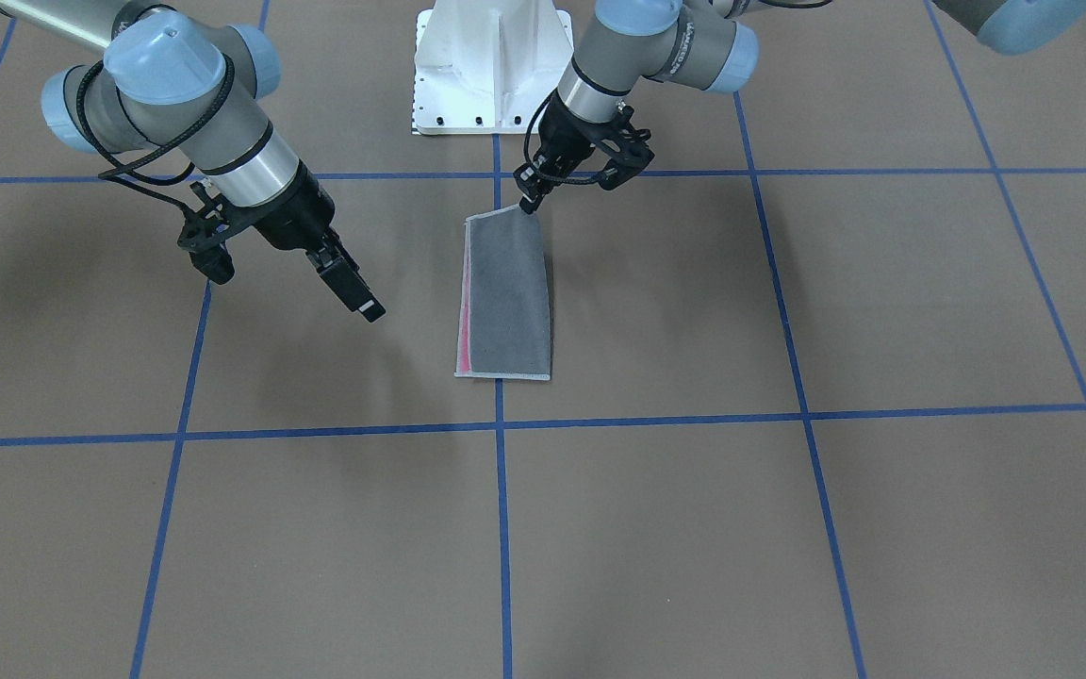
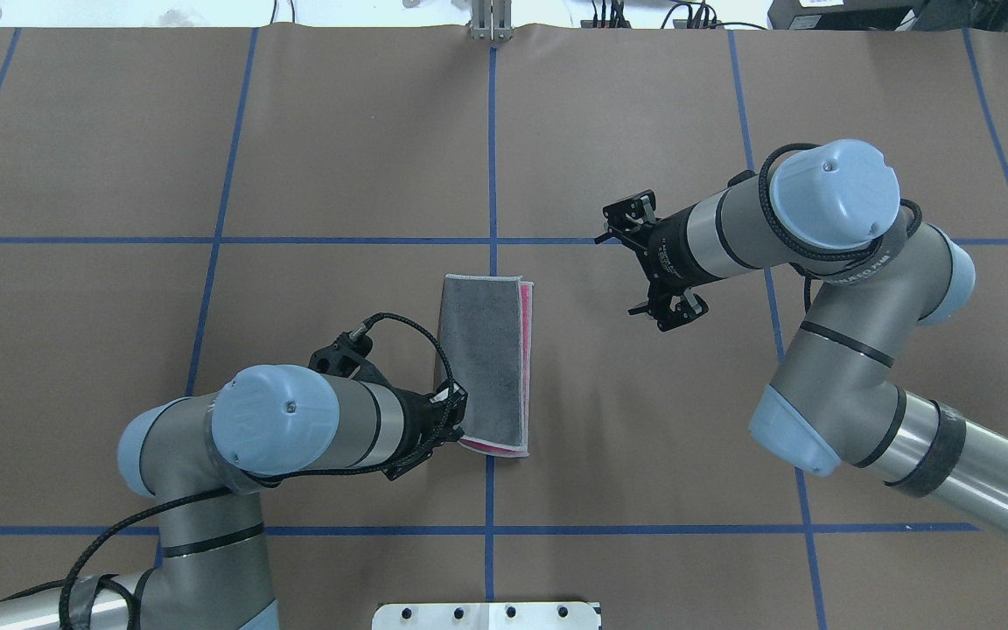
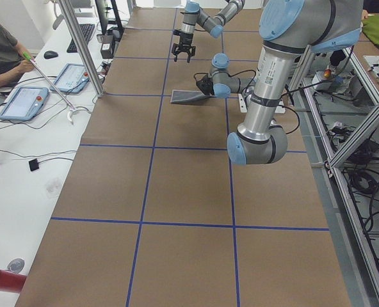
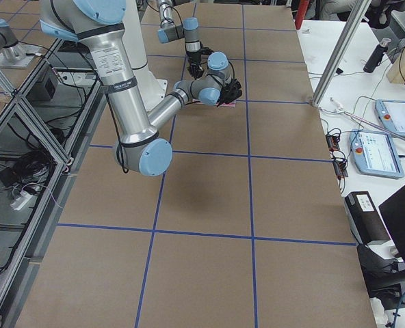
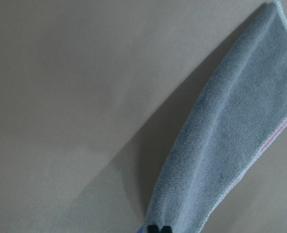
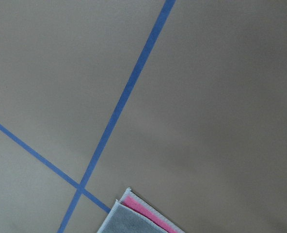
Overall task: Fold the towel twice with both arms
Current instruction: 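Lower the left gripper onto the near end of the grey towel strip, then grasp the strip's near end with the left gripper and lift it away from the robot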
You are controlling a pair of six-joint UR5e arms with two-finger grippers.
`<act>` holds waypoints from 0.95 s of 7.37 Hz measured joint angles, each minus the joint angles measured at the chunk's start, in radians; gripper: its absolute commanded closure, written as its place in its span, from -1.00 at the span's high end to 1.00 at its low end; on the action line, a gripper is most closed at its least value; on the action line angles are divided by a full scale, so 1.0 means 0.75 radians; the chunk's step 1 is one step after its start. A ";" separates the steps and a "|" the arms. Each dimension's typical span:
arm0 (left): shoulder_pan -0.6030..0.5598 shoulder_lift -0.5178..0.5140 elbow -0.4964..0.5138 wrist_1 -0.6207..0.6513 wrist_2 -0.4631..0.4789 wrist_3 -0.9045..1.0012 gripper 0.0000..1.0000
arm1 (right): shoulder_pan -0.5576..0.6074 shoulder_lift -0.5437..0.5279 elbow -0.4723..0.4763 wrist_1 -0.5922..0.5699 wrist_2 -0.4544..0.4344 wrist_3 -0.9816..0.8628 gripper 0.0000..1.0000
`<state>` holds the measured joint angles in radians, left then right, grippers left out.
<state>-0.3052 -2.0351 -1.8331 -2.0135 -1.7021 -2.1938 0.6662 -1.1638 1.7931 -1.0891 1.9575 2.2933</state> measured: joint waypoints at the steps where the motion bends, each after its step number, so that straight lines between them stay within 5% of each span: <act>1: 0.005 0.031 -0.021 0.001 0.007 -0.009 -1.00 | 0.000 0.000 0.000 0.000 0.001 0.000 1.00; 7: -0.058 -0.084 0.050 0.002 0.015 -0.008 -1.00 | 0.021 -0.005 -0.003 -0.005 0.000 0.001 1.00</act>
<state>-0.3489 -2.0981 -1.7956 -2.0123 -1.6911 -2.2001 0.6819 -1.1678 1.7911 -1.0927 1.9577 2.2937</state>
